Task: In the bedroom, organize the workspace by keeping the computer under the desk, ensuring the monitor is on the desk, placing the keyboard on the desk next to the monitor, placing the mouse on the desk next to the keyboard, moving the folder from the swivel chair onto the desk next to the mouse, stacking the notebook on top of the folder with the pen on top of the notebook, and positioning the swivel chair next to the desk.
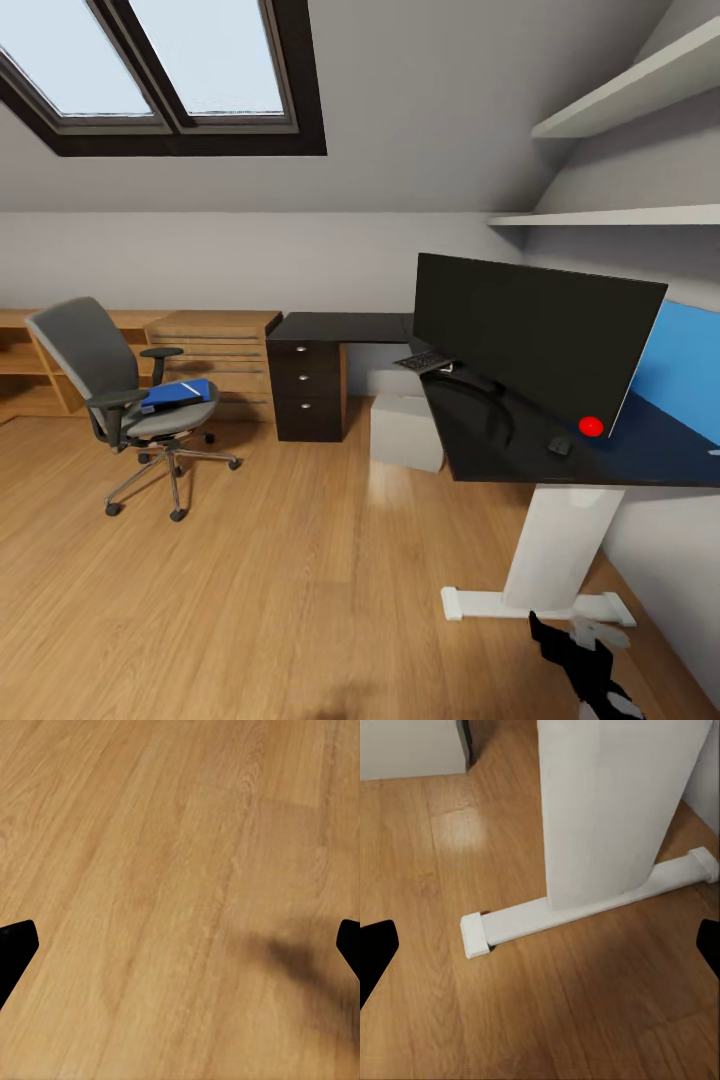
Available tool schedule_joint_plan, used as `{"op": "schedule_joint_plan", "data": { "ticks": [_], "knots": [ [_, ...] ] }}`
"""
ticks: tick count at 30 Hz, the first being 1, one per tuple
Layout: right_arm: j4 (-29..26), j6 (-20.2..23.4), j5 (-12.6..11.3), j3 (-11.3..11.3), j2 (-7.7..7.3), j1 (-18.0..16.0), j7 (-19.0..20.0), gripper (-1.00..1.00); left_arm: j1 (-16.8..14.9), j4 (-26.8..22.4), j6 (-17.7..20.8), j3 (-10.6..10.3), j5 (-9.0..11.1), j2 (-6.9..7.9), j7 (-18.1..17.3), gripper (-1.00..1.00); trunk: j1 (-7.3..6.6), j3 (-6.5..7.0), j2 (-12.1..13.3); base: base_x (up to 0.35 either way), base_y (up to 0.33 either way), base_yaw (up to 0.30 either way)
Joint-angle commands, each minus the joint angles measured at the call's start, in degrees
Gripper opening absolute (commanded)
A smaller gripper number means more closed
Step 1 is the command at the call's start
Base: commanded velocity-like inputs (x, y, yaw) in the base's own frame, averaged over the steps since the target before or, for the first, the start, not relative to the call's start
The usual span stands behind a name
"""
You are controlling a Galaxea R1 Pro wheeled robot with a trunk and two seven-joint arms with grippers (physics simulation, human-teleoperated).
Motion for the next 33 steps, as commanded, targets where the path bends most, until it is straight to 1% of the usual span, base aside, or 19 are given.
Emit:
{"op": "schedule_joint_plan", "data": {
  "ticks": [1,2,3,7,8,10,14,16,19,22,27,33],
  "knots": [
    [-7.4,7.8,-0.5,-0.3,-0.45,0.0,0.4,1.00,0.0,0.0,-0.2,0.1,0.3,-0.06,-0.1,1.00,-0.01,-0.06,0.0,0.000,0.000,0.000],
    [-8.9,9.5,-0.5,-0.4,-0.50,0.0,0.4,1.00,0.0,0.0,-0.2,0.1,0.3,-0.08,-0.1,1.00,-0.01,-0.06,0.0,0.000,0.000,0.000],
    [-11.8,12.5,-0.6,-0.5,-0.56,0.0,0.4,1.00,0.0,0.0,-0.2,0.1,0.3,-0.09,-0.1,1.00,-0.01,-0.06,0.0,0.000,0.000,0.000],
    [-18.3,17.4,-0.8,-0.6,-0.41,0.0,0.5,1.00,0.0,0.0,-0.2,0.1,0.3,-0.11,-0.1,1.00,-0.01,-0.06,0.0,0.000,0.000,0.000],
    [-21.1,19.8,-0.9,-0.6,-0.28,0.1,0.5,1.00,0.0,0.0,-0.3,0.1,0.3,-0.12,-0.1,1.00,-0.01,-0.06,0.0,0.000,0.000,0.000],
    [-22.4,20.8,-1.0,-0.6,-0.23,0.1,0.5,1.00,0.0,0.0,-0.3,0.1,0.3,-0.12,-0.1,1.00,-0.01,-0.06,0.0,0.000,0.000,0.000],
    [-24.6,21.4,-1.2,-0.6,0.14,0.1,0.5,1.00,0.0,0.0,-0.3,0.2,0.3,-0.06,-0.1,1.00,-0.01,-0.06,0.0,0.000,0.000,0.000],
    [-25.2,21.2,-1.0,-0.6,1.18,0.1,0.4,1.00,0.0,0.0,-0.3,0.2,0.3,-0.04,-0.1,1.00,-0.01,-0.06,0.0,0.000,0.000,0.000],
    [-25.7,20.6,-0.9,-0.7,1.66,0.1,0.4,1.00,0.0,0.0,-0.3,0.1,0.3,-0.09,-0.1,1.00,-0.01,-0.06,0.0,0.000,0.000,0.000],
    [-26.7,19.9,-0.8,-0.7,1.86,0.2,0.4,1.00,0.0,0.0,-0.4,0.1,0.3,-0.11,-0.1,1.00,-0.01,-0.06,0.0,0.000,0.000,0.000],
    [-30.4,19.1,-0.8,-0.7,2.04,1.0,0.4,1.00,0.0,0.0,-0.4,0.1,0.3,-0.12,-0.1,1.00,-0.01,-0.06,0.0,0.000,0.000,0.000],
    [-36.0,20.0,-0.9,-0.7,2.32,2.8,0.3,1.00,0.0,0.0,-0.4,0.1,0.3,-0.12,-0.1,1.00,-0.01,-0.06,0.0,0.000,0.000,0.000]
  ]
}}
